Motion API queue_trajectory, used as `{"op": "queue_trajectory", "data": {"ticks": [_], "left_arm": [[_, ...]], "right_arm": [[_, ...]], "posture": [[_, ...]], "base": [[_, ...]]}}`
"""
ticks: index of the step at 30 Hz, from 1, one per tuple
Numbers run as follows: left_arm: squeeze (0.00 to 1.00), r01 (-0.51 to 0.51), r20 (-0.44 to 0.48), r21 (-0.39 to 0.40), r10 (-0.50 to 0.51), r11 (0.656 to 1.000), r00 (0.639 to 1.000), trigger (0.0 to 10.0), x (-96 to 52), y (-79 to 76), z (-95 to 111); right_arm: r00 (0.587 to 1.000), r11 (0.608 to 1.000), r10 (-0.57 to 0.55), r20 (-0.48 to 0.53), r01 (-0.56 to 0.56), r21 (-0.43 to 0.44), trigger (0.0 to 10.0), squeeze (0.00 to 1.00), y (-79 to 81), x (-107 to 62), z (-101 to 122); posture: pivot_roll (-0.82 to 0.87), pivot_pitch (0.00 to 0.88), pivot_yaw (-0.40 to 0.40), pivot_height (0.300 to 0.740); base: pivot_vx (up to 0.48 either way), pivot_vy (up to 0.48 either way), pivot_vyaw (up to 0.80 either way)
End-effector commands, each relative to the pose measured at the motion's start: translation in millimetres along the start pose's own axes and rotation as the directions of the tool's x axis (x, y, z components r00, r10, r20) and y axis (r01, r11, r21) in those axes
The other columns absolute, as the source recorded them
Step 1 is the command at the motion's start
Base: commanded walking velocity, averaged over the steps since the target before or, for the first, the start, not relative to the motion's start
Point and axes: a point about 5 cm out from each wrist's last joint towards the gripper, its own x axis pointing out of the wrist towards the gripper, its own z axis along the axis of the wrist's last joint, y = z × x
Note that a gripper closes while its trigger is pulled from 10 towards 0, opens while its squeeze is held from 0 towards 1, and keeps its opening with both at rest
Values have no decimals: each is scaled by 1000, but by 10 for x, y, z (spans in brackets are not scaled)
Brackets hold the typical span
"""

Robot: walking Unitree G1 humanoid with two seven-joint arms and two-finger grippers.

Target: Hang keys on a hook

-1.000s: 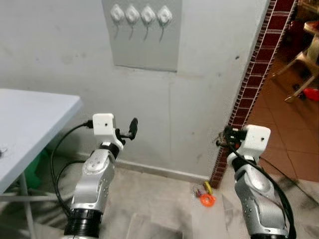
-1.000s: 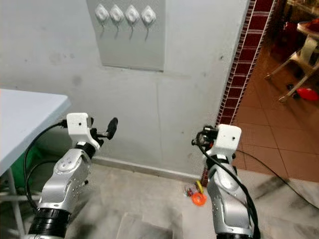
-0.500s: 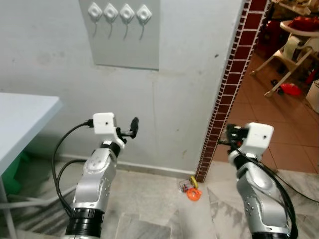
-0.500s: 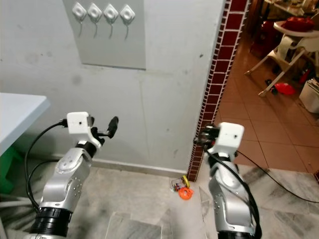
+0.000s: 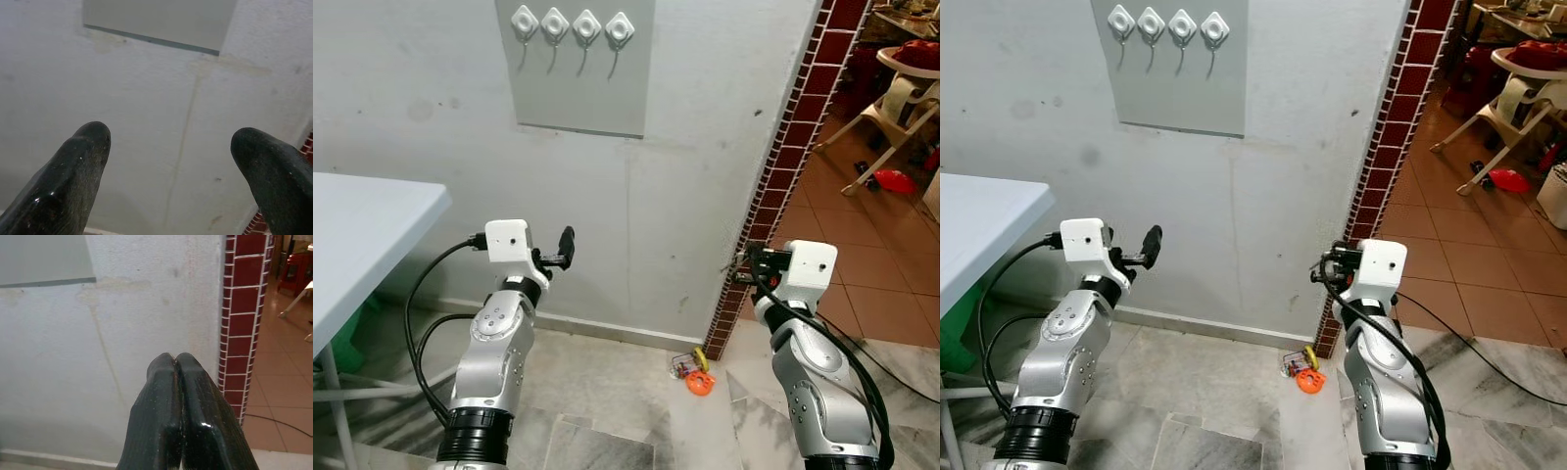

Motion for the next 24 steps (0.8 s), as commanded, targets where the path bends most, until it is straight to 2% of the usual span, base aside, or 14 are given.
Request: {"op": "queue_trajectory", "data": {"ticks": [1,10,24], "left_arm": [[0,11,0,-1,-11,1000,1000,10000,12,-5,11],[0,-6,13,-23,6,1000,1000,10000,21,11,32],[0,-5,13,-20,5,1000,1000,10000,19,11,31]], "right_arm": [[999,1000,16,32,-15,-20,10000,0,15,5,65],[999,999,24,37,-23,-26,10000,0,23,6,72],[999,999,25,41,-23,-36,10000,0,21,3,72]], "posture": [[-26,0,-6,732],[-25,0,-8,732],[-25,0,-10,732]], "base": [[0,0,0],[318,0,0],[421,0,0]]}}
